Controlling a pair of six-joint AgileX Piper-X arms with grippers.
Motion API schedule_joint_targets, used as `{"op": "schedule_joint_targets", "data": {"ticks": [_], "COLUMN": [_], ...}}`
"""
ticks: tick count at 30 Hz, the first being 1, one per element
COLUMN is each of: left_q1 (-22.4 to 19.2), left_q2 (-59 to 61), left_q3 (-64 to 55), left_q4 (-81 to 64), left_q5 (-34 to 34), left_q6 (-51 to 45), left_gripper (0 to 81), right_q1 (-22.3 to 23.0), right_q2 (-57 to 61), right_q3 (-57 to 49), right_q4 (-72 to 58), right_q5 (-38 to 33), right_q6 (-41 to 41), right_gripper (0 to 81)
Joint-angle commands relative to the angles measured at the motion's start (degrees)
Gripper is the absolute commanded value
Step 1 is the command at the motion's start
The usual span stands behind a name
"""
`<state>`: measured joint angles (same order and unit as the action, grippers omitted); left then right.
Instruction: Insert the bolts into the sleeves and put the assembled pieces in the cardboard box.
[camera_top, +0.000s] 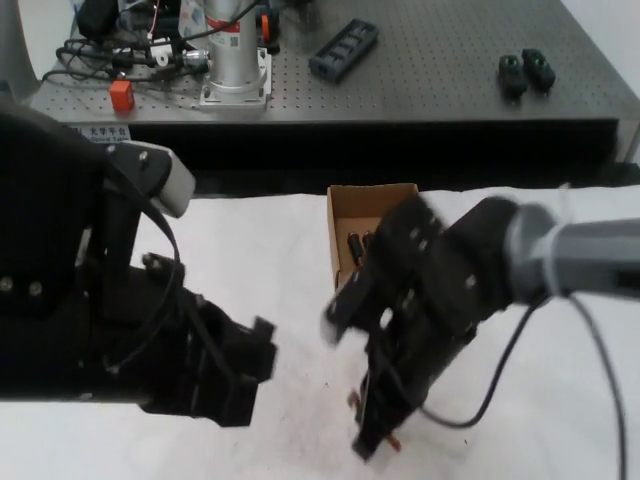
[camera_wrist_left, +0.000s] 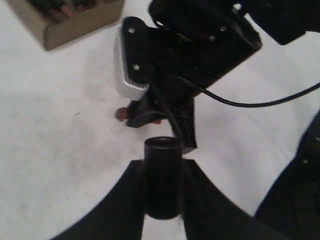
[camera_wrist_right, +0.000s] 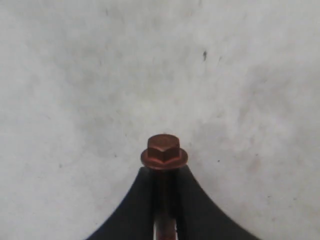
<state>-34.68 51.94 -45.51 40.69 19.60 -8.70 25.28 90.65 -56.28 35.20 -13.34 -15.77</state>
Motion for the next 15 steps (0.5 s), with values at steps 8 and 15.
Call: {"op": "schedule_joint_targets", "data": {"ticks": [8, 15], "left_q1": [0.2, -0.2], "left_q2": [-0.4, 5.9], "left_q3": [12.2, 13.3], "left_q4": [-35.2, -41.8], "left_q5": [19.5, 27.6], "left_q6": [-7.7, -7.1], "left_gripper": [0.6, 0.6], "right_q1": [-5.8, -6.4], "right_q2": [-17.6, -29.3], "right_q3": [13.0, 28.0], "right_q4": [-20.9, -57.0], "right_q5": [-10.4, -14.8], "right_q6": [19.1, 42.9], "right_gripper": [2.1, 2.1]}}
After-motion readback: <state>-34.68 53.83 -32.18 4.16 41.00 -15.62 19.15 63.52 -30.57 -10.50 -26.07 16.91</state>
